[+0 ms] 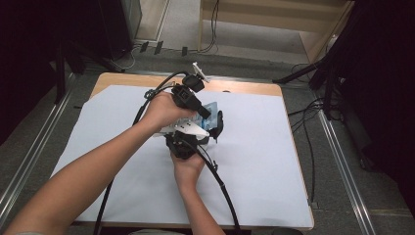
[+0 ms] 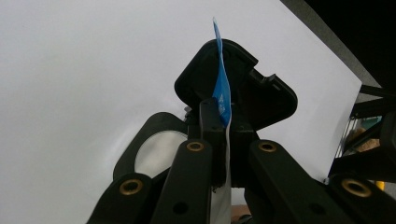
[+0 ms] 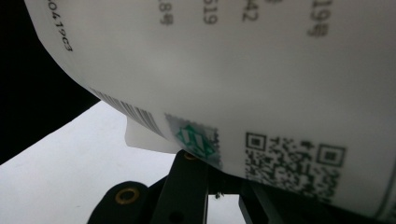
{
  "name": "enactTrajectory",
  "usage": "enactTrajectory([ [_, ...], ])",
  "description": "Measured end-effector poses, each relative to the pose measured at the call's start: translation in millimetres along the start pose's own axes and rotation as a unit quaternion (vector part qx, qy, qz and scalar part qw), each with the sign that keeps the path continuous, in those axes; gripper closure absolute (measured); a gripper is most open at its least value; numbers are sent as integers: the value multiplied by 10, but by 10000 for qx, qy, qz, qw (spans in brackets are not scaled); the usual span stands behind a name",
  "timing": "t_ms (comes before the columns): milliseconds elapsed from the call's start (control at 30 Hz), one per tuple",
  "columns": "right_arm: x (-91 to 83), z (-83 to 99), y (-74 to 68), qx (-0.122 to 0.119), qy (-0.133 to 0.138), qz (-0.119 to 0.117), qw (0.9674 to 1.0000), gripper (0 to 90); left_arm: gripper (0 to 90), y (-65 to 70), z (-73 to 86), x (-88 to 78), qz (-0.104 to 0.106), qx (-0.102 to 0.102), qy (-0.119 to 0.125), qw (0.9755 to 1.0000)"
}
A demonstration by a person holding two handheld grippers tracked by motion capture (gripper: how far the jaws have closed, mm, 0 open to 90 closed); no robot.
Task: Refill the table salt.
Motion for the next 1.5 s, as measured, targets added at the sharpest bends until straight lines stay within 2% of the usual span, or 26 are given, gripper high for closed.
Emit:
enactTrajectory([
  [367,6,-7,-3,37,13,-2,10000,900,900,-2,-13,6,-20,-12,-58,10000],
  [700,21,-14,-3,-48,37,-12,10000,900,900,9,-5,1,-35,22,-69,10000],
  [1200,22,-19,-3,-41,25,-18,10000,900,900,8,-7,9,-46,12,-92,9999],
  [1400,18,7,6,-169,-133,3,9998,900,900,3,57,-30,98,22,13,9999],
  [1500,12,45,28,-122,-235,42,9996,900,900,4,95,-73,176,-4,106,9998],
])
Point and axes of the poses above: each handheld gripper's, and its own axes: x roughly forward along the jaws, z roughly out of its underside, y roughly to its right, the point moved 1 cm from there along x, roughly forward along the jaws, and after that the axes turned 2 degrees about -x, right-handed, at the moved point
